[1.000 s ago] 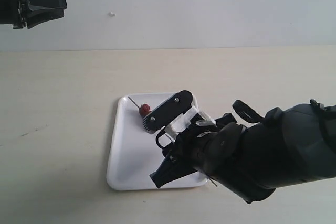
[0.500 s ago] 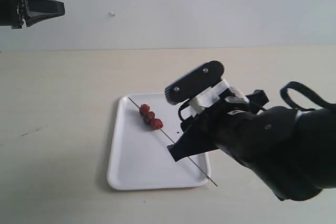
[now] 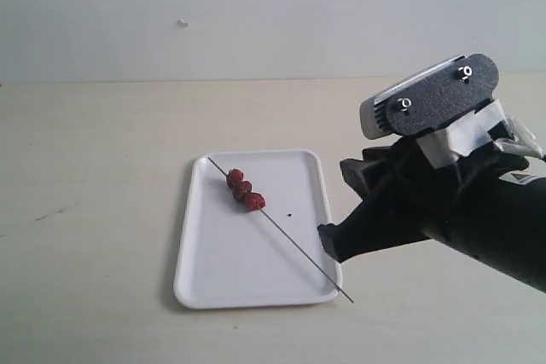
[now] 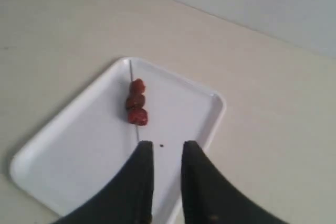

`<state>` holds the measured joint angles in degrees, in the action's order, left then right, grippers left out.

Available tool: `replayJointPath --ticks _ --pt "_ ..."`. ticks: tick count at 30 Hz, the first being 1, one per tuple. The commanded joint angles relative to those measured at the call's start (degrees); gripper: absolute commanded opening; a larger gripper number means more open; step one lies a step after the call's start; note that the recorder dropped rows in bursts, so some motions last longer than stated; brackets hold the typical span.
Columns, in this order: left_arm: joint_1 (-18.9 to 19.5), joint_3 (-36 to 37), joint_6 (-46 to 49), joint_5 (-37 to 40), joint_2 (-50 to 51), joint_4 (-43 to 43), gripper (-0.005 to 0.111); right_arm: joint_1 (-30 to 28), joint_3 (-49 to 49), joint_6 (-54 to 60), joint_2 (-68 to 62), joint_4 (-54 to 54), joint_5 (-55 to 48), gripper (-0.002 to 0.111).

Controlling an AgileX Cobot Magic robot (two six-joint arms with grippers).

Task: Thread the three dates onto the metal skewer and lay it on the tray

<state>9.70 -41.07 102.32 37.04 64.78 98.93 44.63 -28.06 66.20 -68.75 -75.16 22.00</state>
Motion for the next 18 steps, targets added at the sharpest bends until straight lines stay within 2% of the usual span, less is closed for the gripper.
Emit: replayJointPath --ticks 1,5,7,11,18 --pt "0.0 8.3 0.1 -4.7 -14.4 1.0 0.0 0.0 1.6 -1.4 4.9 1.3 -6.0 0.0" --pt "0.0 18.1 -3.7 -12.4 -36.0 1.0 0.0 0.0 6.7 -4.9 14.0 1.3 -6.1 0.0" --pt "0.0 21.7 -6.8 -14.4 -43.1 1.0 0.0 0.0 8.7 -5.0 17.9 1.3 -6.1 0.0" --pt "0.0 25.3 -7.0 -14.6 -49.4 1.0 0.0 0.0 9.4 -5.5 22.3 1.2 -7.9 0.0" --pt "0.0 37.2 -6.7 -15.2 -58.3 1.0 0.0 0.0 9.8 -5.3 30.3 1.8 -15.2 0.0"
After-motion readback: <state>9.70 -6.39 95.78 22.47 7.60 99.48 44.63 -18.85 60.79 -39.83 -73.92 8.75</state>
